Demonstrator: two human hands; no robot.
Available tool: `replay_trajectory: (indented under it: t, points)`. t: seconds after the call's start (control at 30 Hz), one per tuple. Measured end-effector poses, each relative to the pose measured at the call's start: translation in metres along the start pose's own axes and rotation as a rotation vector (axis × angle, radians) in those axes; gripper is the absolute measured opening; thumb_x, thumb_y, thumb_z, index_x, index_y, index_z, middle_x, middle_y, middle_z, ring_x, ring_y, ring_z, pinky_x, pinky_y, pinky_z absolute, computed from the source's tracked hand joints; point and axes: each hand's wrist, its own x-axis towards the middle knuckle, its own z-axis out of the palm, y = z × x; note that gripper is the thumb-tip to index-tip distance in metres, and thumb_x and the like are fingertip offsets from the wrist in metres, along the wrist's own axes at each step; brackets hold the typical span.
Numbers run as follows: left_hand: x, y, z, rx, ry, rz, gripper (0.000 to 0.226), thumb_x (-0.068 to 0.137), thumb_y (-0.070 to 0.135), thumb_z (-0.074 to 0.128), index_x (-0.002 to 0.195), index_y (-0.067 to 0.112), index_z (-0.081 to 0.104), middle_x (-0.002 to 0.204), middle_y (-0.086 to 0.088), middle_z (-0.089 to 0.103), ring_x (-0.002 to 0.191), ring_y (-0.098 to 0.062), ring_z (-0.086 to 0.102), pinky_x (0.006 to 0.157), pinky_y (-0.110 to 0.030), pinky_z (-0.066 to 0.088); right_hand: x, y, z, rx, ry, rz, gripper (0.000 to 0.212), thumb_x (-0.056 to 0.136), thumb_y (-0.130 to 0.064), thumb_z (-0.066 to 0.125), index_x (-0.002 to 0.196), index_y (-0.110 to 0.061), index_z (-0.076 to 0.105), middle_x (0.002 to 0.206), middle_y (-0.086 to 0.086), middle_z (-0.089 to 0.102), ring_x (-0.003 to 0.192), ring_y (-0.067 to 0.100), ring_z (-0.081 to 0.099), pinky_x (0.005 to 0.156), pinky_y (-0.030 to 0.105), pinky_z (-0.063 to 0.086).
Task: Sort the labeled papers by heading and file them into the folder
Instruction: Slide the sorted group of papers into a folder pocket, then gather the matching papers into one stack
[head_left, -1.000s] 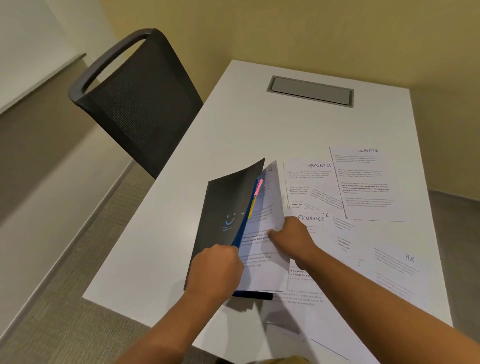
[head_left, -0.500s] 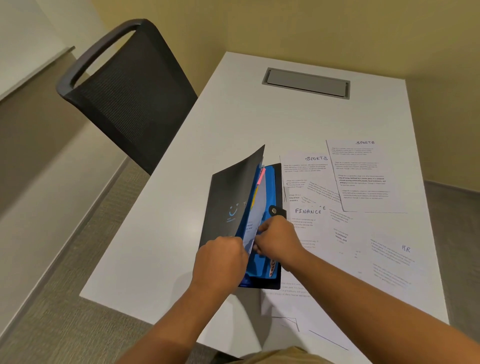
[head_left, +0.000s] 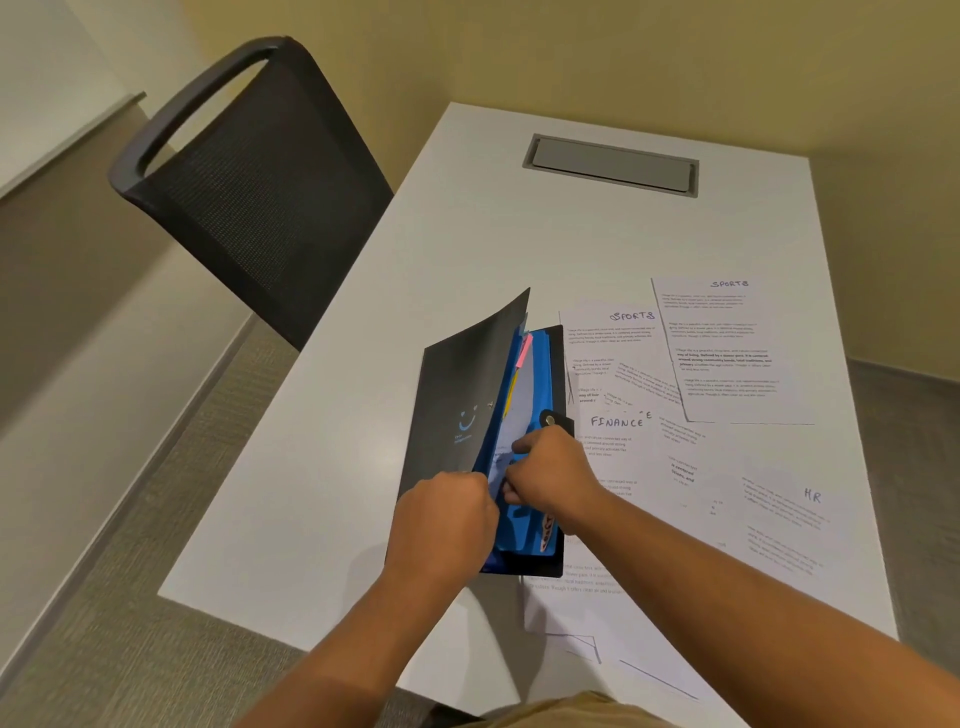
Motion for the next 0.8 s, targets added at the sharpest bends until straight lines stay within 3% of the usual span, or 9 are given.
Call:
replay_trajectory:
  t: [0.1, 0.2, 0.33, 0.43, 0.53, 0.67, 0.8]
  points:
    - [0.002, -0.001, 0.002, 0.011, 0.022, 0.004, 0.025, 0.096, 0.035, 0.055, 0.112, 0.019, 0.066, 0.104, -0.002, 0.07, 0.09, -0.02, 0.066, 0.084, -0.03, 0.054, -0.001, 0.002, -0.001, 0.072, -0.018, 0.02, 0.03, 0.078, -0.002, 0.062, 0.106, 0.01, 0.063, 0.093, 0.024, 0.07, 0.071, 0.026, 0.067, 0.068, 0.037, 0.063]
    - [0.007, 0.0, 0.001, 0.023, 0.013, -0.015, 0.026, 0.099, 0.031, 0.051, 0.118, 0.017, 0.064, 0.11, -0.004, 0.068, 0.096, -0.021, 0.066, 0.088, -0.029, 0.052, -0.003, 0.005, -0.001, 0.064, 0.043, -0.037, 0.036, 0.08, -0.014, 0.067, 0.11, 0.005, 0.063, 0.086, 0.024, 0.07, 0.075, 0.034, 0.071, 0.074, 0.048, 0.061]
    - [0.018, -0.001, -0.001, 0.016, -0.027, -0.063, 0.029, 0.096, 0.034, 0.056, 0.118, 0.016, 0.061, 0.111, -0.005, 0.066, 0.091, -0.021, 0.063, 0.086, -0.028, 0.051, -0.01, 0.014, -0.012, 0.093, 0.098, -0.07, 0.031, 0.084, -0.029, 0.068, 0.111, -0.015, 0.065, 0.09, 0.007, 0.073, 0.068, 0.02, 0.074, 0.075, 0.043, 0.062]
    - [0.026, -0.005, 0.001, 0.077, -0.041, -0.039, 0.031, 0.094, 0.033, 0.061, 0.12, 0.017, 0.056, 0.116, -0.005, 0.065, 0.098, -0.021, 0.065, 0.082, -0.027, 0.052, -0.02, 0.03, -0.025, 0.087, 0.085, -0.091, 0.02, 0.081, -0.032, 0.067, 0.097, -0.021, 0.068, 0.085, 0.002, 0.075, 0.067, 0.016, 0.073, 0.072, 0.043, 0.061]
    - [0.039, -0.008, 0.01, 0.126, -0.06, -0.035, 0.036, 0.089, 0.032, 0.068, 0.119, 0.017, 0.054, 0.113, -0.004, 0.065, 0.098, -0.019, 0.066, 0.074, -0.026, 0.05, -0.03, 0.059, -0.039, 0.062, 0.049, -0.096, 0.017, 0.085, -0.033, 0.067, 0.098, -0.023, 0.067, 0.079, -0.001, 0.075, 0.067, 0.011, 0.073, 0.073, 0.037, 0.06]
    - [0.05, -0.008, 0.029, 0.214, -0.069, -0.059, 0.035, 0.09, 0.03, 0.066, 0.12, 0.018, 0.055, 0.112, -0.006, 0.061, 0.091, -0.018, 0.064, 0.072, -0.029, 0.055, -0.042, 0.122, -0.059, -0.069, 0.075, -0.04, 0.024, 0.087, -0.036, 0.065, 0.107, -0.024, 0.069, 0.094, -0.01, 0.071, 0.082, 0.001, 0.066, 0.071, 0.018, 0.051]
    - [0.05, -0.003, 0.051, 0.237, -0.072, -0.039, 0.031, 0.093, 0.04, 0.056, 0.118, 0.021, 0.059, 0.14, -0.007, 0.048, 0.077, -0.018, 0.064, 0.059, -0.029, 0.05, -0.053, 0.187, -0.072, -0.16, 0.113, 0.092, 0.031, 0.09, -0.037, 0.063, 0.118, -0.023, 0.065, 0.119, -0.008, 0.067, 0.097, 0.004, 0.062, 0.082, 0.018, 0.046]
